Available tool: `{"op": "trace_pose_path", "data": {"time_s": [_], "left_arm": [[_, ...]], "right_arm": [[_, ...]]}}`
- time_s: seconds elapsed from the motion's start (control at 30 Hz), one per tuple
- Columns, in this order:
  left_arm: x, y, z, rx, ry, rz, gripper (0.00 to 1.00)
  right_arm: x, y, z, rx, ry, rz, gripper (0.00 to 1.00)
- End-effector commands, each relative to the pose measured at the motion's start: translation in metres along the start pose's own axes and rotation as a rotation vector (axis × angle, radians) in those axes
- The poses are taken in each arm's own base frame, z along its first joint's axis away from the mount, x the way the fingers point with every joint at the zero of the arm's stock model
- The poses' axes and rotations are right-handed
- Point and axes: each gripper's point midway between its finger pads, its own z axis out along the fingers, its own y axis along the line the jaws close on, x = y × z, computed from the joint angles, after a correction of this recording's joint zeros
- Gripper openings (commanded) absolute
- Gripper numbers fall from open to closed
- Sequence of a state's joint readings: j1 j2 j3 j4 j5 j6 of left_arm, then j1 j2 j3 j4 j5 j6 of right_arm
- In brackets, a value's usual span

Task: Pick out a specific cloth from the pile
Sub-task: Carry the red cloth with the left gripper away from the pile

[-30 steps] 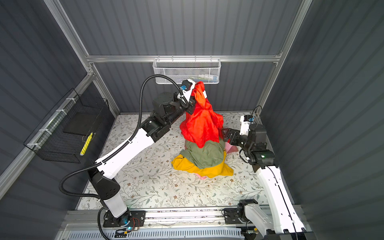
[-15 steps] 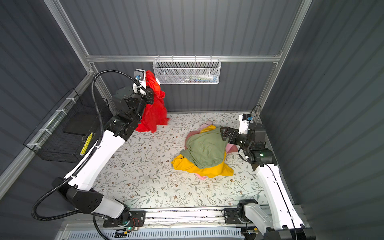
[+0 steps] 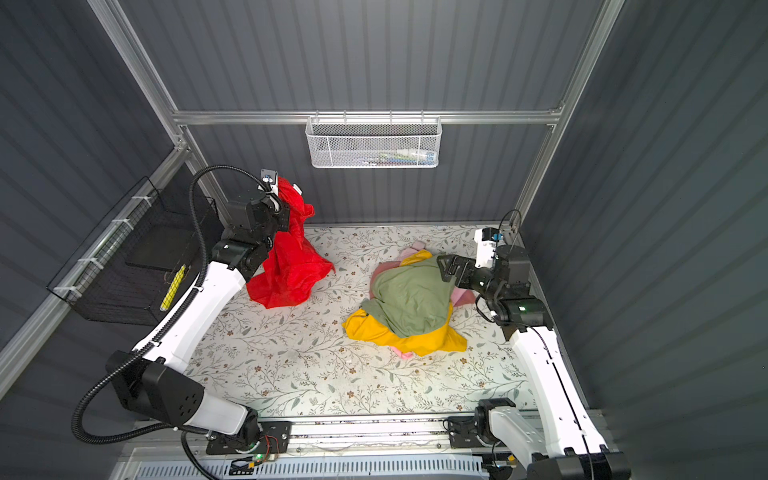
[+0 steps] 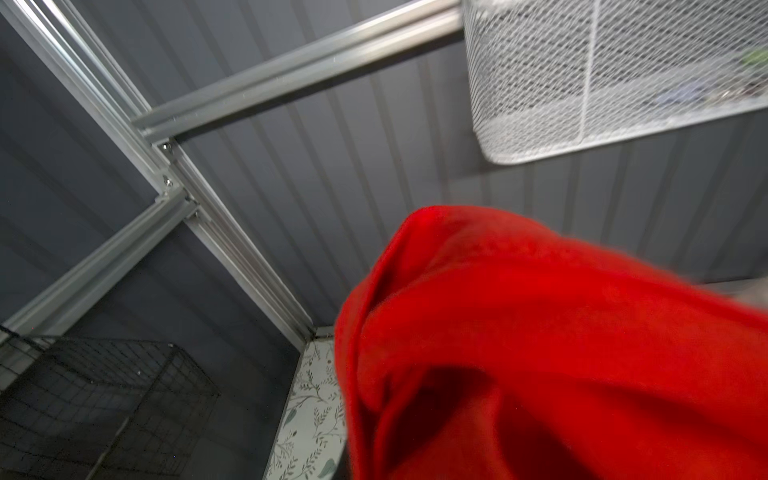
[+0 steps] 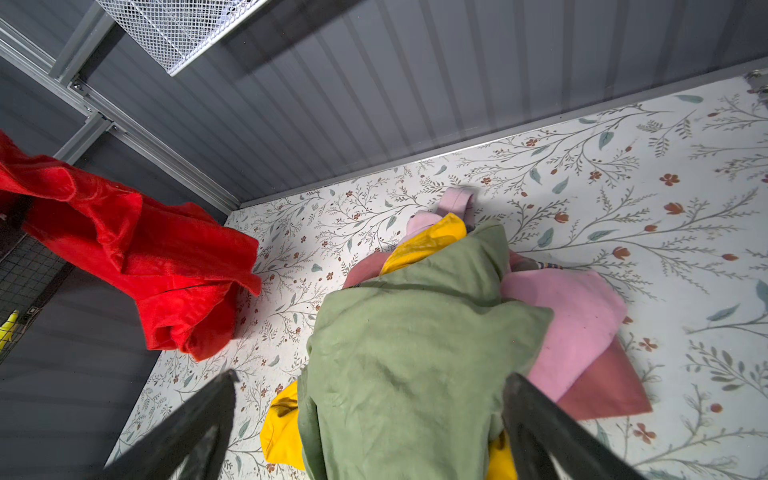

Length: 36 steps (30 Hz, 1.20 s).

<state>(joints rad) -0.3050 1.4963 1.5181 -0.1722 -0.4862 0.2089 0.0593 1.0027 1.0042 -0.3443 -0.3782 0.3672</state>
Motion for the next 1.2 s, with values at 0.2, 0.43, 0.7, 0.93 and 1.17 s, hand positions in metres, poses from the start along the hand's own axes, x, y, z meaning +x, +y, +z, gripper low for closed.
{"op": "trace_pose_path", "data": {"time_s": [0.2,0.43,0.7,0.93,1.17], "left_arm": [[0.018,0.025,0.008,-0.041,0.02,-0.078,0.0],[0.047,0.027,0.024,-0.054,0.103,-0.085,0.0],[0.108,0.016,0.037,-0.057,0.236,-0.034,0.0],[0.15,0.014,0.047,-0.092,0.328,0.034,0.0],[0.194,0.001,0.05,-0.071,0.42,0.019,0.0]], "right_arm": [[-0.003,0.005,-0.001,-0.025,-0.01,0.008,0.99],[-0.002,0.006,-0.002,-0.031,-0.007,0.007,0.99],[0.0,0.005,-0.001,-0.03,-0.001,0.011,0.99],[0.0,0.005,-0.002,-0.03,0.001,0.009,0.99],[0.003,0.004,-0.001,-0.027,0.005,0.014,0.99]]}}
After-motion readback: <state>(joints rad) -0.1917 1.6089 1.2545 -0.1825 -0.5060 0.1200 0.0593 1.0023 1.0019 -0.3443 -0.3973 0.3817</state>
